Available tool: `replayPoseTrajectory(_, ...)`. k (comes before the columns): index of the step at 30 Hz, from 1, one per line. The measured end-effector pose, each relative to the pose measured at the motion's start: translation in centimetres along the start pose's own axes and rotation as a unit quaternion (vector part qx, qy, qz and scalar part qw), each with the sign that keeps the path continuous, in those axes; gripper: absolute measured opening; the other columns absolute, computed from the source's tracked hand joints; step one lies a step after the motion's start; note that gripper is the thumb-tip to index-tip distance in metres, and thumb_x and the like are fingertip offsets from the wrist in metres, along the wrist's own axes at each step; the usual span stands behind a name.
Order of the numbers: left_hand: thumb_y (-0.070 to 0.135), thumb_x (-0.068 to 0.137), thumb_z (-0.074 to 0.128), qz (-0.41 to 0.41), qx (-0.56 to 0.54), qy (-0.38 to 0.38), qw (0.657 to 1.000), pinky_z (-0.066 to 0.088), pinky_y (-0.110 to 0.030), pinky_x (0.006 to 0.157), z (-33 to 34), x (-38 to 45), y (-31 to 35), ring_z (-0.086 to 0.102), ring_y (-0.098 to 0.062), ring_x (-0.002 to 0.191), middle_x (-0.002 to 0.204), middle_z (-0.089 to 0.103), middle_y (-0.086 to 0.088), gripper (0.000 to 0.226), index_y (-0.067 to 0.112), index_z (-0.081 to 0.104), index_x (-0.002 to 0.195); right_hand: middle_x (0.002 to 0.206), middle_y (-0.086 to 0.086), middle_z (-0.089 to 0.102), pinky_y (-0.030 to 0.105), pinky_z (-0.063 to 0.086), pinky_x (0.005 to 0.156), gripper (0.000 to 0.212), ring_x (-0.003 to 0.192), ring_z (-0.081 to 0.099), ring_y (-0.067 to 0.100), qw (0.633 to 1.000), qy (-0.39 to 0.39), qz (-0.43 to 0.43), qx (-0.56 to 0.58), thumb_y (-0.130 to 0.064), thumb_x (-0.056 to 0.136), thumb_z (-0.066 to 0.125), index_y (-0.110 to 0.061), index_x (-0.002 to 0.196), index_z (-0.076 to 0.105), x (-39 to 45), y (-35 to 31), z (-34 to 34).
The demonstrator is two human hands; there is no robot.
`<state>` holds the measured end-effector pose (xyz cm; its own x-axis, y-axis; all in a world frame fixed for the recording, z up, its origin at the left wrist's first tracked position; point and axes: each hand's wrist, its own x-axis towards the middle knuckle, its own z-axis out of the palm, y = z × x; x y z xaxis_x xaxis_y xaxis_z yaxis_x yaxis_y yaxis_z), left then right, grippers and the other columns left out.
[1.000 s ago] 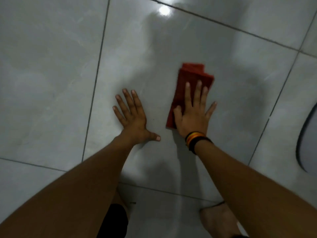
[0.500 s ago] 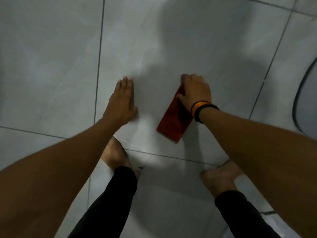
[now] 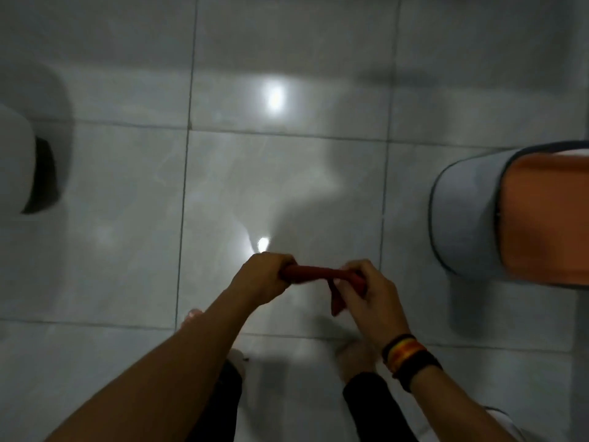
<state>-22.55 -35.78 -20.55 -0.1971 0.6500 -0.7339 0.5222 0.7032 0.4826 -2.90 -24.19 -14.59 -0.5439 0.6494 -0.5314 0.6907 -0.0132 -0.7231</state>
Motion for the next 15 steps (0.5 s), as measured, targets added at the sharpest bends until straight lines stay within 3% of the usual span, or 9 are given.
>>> replayPoseTrajectory(3, 0.028, 0.081, 0.081, -0.031, -0.114, -0.020, 0.993, 0.049, -0.025, 0.065, -3.6, 0.3, 7.1, 0.069, -0.011, 0.073, 0.079, 0.076, 0.003, 0.011, 0.022, 0.079, 0.091, 0.096, -0.008, 0.073, 0.030, 0.059, 0.082, 0.010, 0.090, 0.070, 0.006, 0.987, 0.079, 0.080, 0.111, -0.018, 0.094, 0.070, -0.025, 0.099, 0.067, -1.5, -1.0, -7.4)
replayPoseTrajectory(6, 0.023, 0.080, 0.087, -0.005, -0.235, -0.031, 0.972, 0.059, -0.022, 0.076, -5.6, 1.4, 14.7, 0.078, -0.009, 0.082, 0.086, 0.082, 0.001, 0.015, 0.018, 0.083, 0.093, 0.098, -0.001, 0.074, 0.033, 0.060, 0.081, 0.007, 0.097, 0.072, 0.019, 0.949, 0.189, 0.143, 0.208, -0.018, 0.094, 0.071, -0.022, 0.100, 0.069, -1.8, -0.3, -13.6)
replayPoseTrajectory(8, 0.027, 0.082, 0.086, -0.005, -0.284, -0.031, 0.958, 0.061, -0.019, 0.075, -6.0, 2.5, 20.4, 0.080, -0.014, 0.088, 0.094, 0.083, -0.004, 0.024, 0.013, 0.082, 0.101, 0.097, 0.001, 0.074, 0.033, 0.058, 0.083, 0.011, 0.097, 0.072, 0.024, 0.914, 0.253, 0.182, 0.259, -0.020, 0.094, 0.072, -0.015, 0.103, 0.070, -1.8, 1.2, -17.6)
replayPoseTrajectory(12, 0.032, 0.092, 0.077, 0.026, -0.263, -0.010, 0.964, 0.064, -0.028, 0.076, -4.3, 6.6, 30.5, 0.079, -0.027, 0.092, 0.101, 0.080, -0.013, 0.032, 0.006, 0.077, 0.109, 0.104, 0.002, 0.075, 0.035, 0.057, 0.091, 0.009, 0.092, 0.071, 0.016, 0.857, 0.337, 0.211, 0.327, -0.023, 0.094, 0.072, -0.020, 0.102, 0.071, -1.6, 4.0, -23.1)
replayPoseTrajectory(15, 0.030, 0.097, 0.070, 0.068, -0.181, 0.034, 0.981, 0.062, -0.037, 0.079, -2.5, 9.4, 36.6, 0.074, -0.030, 0.089, 0.102, 0.075, -0.012, 0.029, 0.009, 0.072, 0.117, 0.116, 0.005, 0.072, 0.037, 0.055, 0.097, 0.014, 0.106, 0.069, 0.025, 0.813, 0.386, 0.230, 0.371, -0.022, 0.096, 0.070, -0.024, 0.109, 0.068, 0.0, 6.5, -25.3)
